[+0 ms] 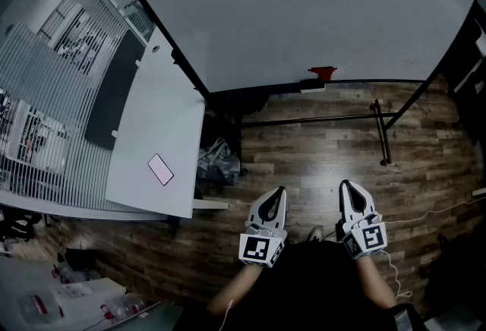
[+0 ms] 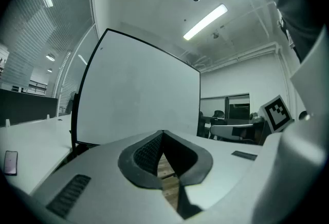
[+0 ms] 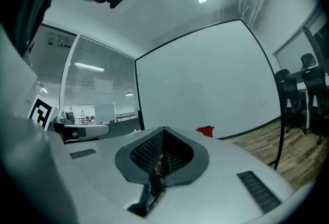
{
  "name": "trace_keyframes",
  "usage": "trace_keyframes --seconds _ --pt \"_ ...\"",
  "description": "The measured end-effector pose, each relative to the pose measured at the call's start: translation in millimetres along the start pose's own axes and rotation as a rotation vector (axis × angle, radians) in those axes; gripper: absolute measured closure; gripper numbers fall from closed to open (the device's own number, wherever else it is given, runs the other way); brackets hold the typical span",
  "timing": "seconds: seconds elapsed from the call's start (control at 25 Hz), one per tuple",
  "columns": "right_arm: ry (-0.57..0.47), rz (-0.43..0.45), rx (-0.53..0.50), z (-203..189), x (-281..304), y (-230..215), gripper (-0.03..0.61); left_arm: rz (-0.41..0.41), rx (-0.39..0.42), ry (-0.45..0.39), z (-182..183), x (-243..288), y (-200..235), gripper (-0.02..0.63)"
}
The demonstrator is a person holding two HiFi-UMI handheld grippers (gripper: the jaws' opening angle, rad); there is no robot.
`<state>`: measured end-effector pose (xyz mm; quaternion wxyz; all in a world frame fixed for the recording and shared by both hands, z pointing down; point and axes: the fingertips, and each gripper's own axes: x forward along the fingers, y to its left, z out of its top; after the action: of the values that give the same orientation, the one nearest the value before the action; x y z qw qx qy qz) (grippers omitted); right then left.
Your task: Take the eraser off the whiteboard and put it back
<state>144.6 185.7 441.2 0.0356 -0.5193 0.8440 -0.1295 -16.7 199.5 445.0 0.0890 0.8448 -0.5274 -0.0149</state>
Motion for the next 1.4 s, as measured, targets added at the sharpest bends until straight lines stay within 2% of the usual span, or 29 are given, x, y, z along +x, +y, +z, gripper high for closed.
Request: trace_keyframes --seconds 0.2,0.4,0.56,0.8,0.92,1.16,1.4 --pt "0.000 0.010 -0.020 -3.4 6.9 12.9 0.566 -0.020 0.038 0.011 4.3 0.0 7.0 0.607" --pt "0.015 -0.004 -0.027 -10.1 12.6 23.4 0.566 -0.029 0.024 0.008 3.4 -5.9 20.1 0.607" --pt "-0.006 -0.032 0.008 -9.4 16.8 34.4 0.566 -0.034 0.016 0.014 0.4 -13.1 33.8 0.607" --pt "-0.033 -0.036 -0.017 -18.7 19.7 50.1 0.566 -0.061 0.011 0.040 -8.7 -24.7 50.6 0.607" --pt "-0.033 -0.082 -0.008 -19.5 23.0 49.1 0.566 -0.085 0.007 0.038 -15.0 -23.2 55.5 0.607" --pt "-0.001 -0.100 0.009 -25.8 23.5 43.4 0.566 -0.097 -0.019 0.015 -9.4 -10.8 56.9 0.607" --pt "-0.059 -0.071 0.034 -13.4 49.5 26.1 0.566 -0.098 -0.011 0.019 -6.2 23.0 55.1 0.607"
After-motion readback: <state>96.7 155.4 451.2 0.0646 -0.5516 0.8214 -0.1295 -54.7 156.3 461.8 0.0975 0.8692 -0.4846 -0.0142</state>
